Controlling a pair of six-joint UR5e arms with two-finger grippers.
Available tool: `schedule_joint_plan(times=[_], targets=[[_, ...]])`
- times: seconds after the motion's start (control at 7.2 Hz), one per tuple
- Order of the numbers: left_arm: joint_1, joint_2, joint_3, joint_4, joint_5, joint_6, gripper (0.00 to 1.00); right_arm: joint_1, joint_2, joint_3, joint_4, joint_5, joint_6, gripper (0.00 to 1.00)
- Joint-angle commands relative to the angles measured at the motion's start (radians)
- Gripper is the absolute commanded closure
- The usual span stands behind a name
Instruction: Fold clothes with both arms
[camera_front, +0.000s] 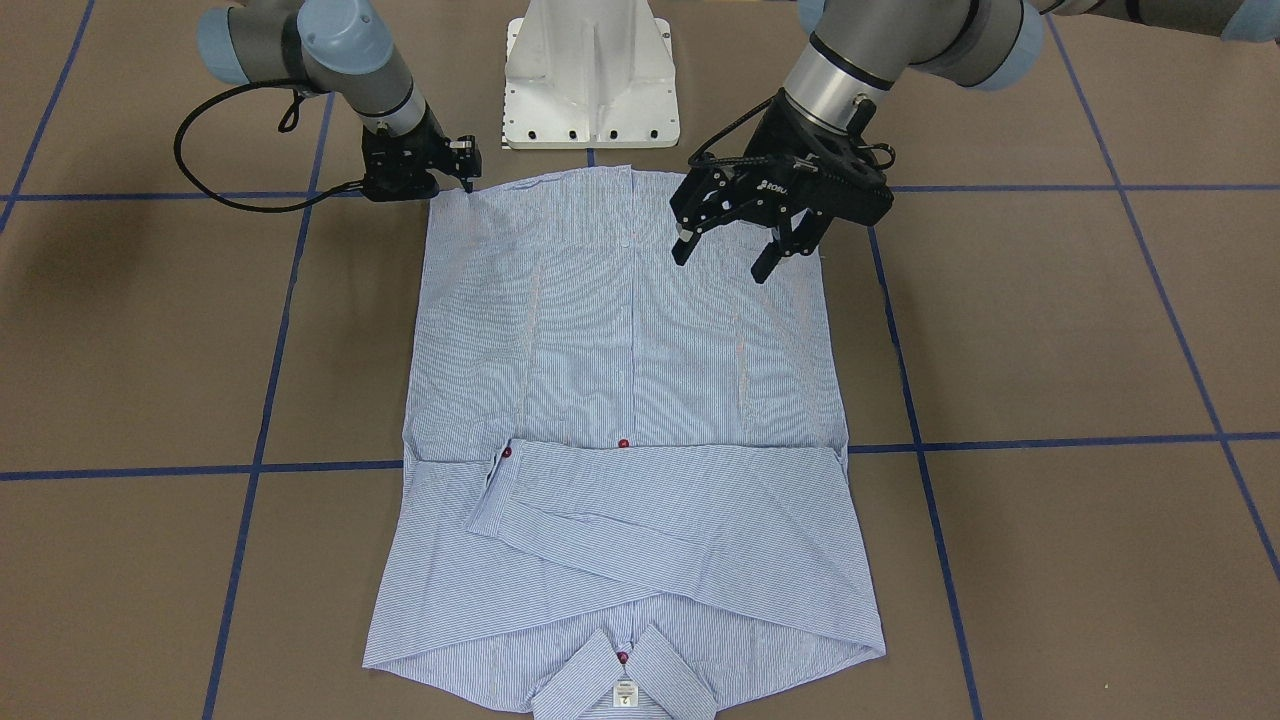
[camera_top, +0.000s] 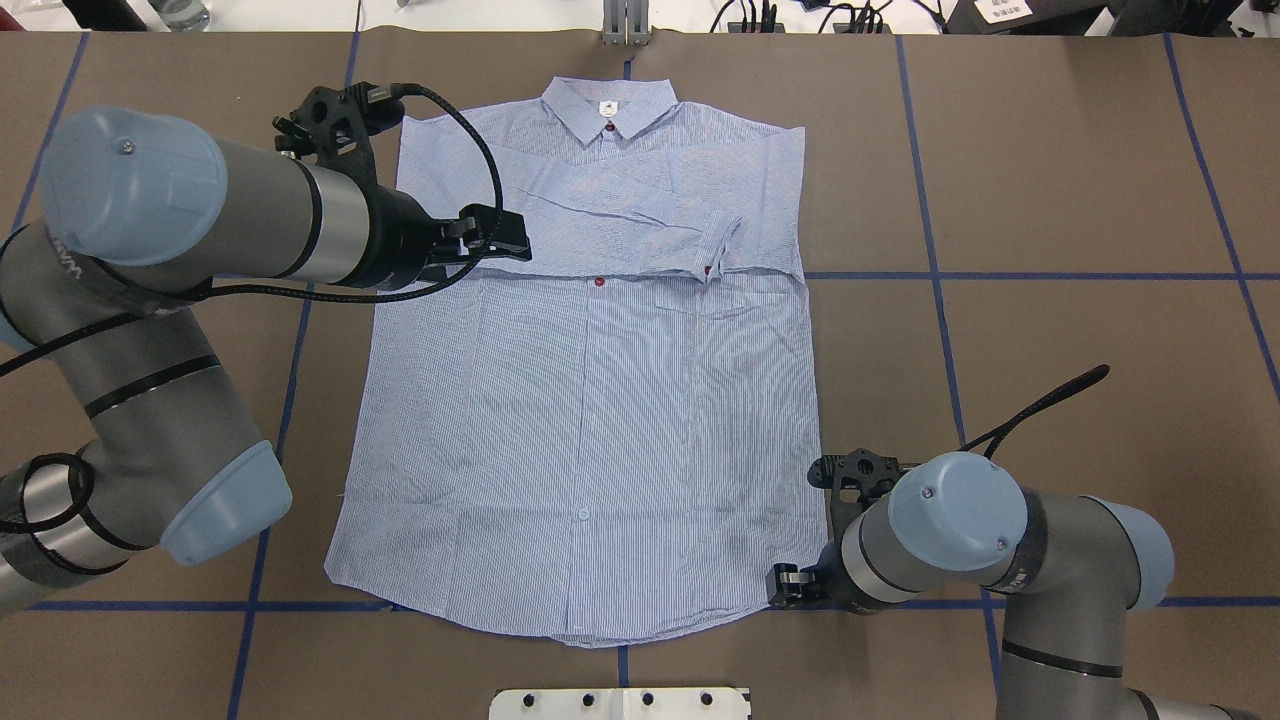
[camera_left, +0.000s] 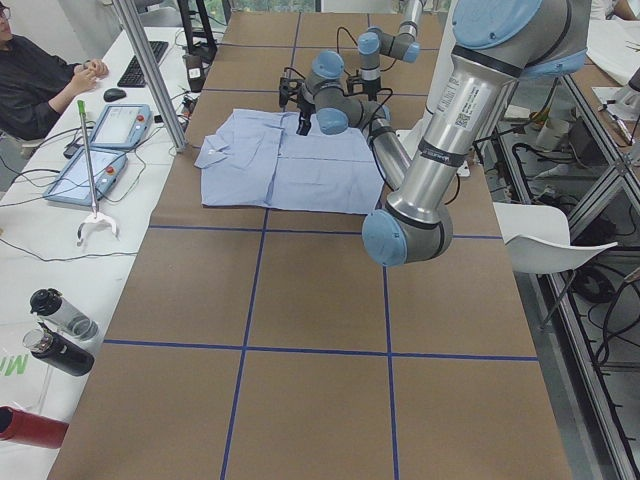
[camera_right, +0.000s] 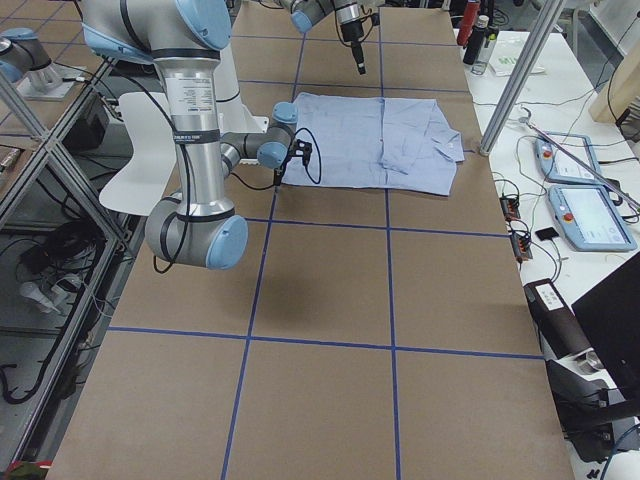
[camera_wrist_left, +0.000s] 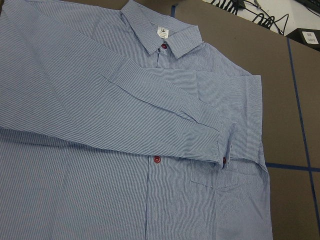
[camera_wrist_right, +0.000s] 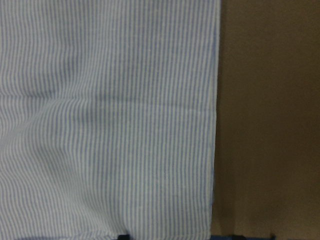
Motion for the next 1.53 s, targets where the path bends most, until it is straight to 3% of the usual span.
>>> schedule_joint_plan(times=[0.0,0.14,0.42,1.39], targets=[[0.000,-0.001,0.000,0.001,-0.001,0.000,0.02,0.003,-0.002,-0.001,-0.001,0.004,0.000,0.30],[0.000,-0.002,0.000,0.000,-0.001,0.000,0.02,0.003,-0.002,-0.001,-0.003,0.004,0.000,0.41],[0.000,-0.004,-0.003,0.001,-0.001,0.000,0.02,0.004,-0.006,-0.002,-0.003,0.004,0.002,0.49],[0.000,0.001,-0.008,0.001,0.001,0.001,0.02,0.004,-0.014,-0.004,-0.003,0.004,0.000,0.51]])
